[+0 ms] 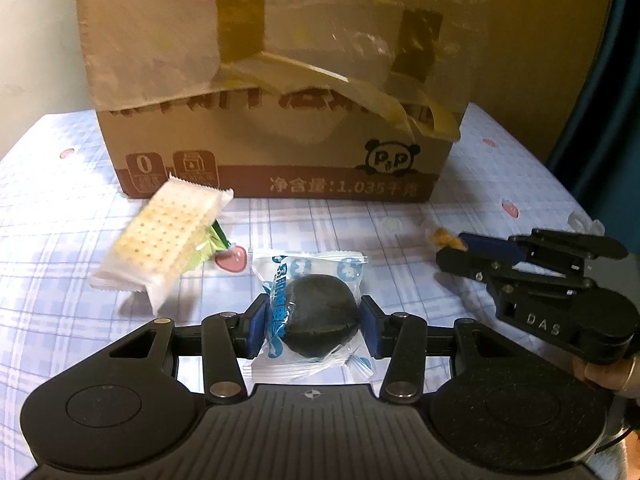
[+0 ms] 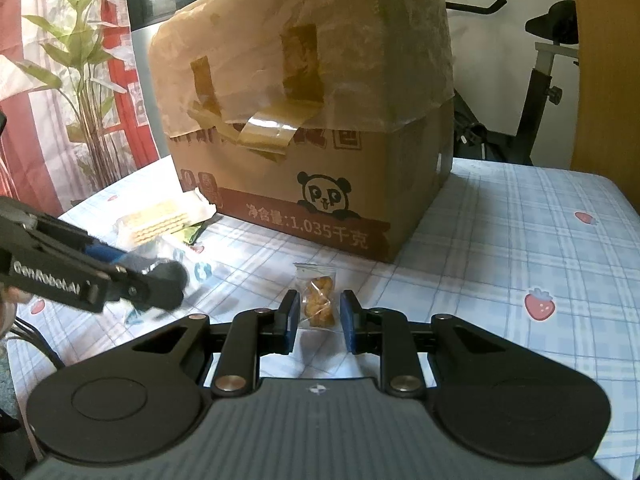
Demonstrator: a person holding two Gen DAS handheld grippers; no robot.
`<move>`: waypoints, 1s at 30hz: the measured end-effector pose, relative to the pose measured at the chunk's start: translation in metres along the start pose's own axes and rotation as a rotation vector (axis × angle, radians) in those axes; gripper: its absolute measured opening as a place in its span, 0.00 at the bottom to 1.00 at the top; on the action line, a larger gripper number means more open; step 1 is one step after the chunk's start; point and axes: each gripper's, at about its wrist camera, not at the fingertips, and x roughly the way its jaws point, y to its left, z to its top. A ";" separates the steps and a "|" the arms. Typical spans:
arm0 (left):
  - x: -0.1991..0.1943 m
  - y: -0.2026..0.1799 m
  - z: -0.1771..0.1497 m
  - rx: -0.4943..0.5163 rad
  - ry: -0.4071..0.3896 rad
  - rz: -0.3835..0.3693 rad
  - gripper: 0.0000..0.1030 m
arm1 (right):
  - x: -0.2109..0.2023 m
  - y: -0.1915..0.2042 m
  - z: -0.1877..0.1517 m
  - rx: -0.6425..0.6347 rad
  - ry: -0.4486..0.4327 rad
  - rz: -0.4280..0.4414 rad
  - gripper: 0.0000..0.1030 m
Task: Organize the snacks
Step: 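Grasp the dark round candy with the left tool while the right tool holds the peanut pack, then lift both held snacks over the box and open both tools to drop them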
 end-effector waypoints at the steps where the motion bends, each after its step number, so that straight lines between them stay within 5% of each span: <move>1: -0.002 0.002 0.001 -0.003 -0.009 0.000 0.48 | 0.000 0.000 0.000 -0.001 -0.001 -0.003 0.23; 12: -0.052 0.039 0.016 -0.004 -0.159 0.000 0.48 | -0.029 0.042 0.025 -0.113 -0.046 0.055 0.23; 22: -0.122 0.079 0.091 -0.003 -0.402 -0.026 0.48 | -0.067 0.061 0.144 -0.116 -0.301 0.084 0.23; 30: -0.131 0.090 0.171 -0.017 -0.483 -0.079 0.48 | -0.012 0.052 0.225 -0.028 -0.216 -0.042 0.23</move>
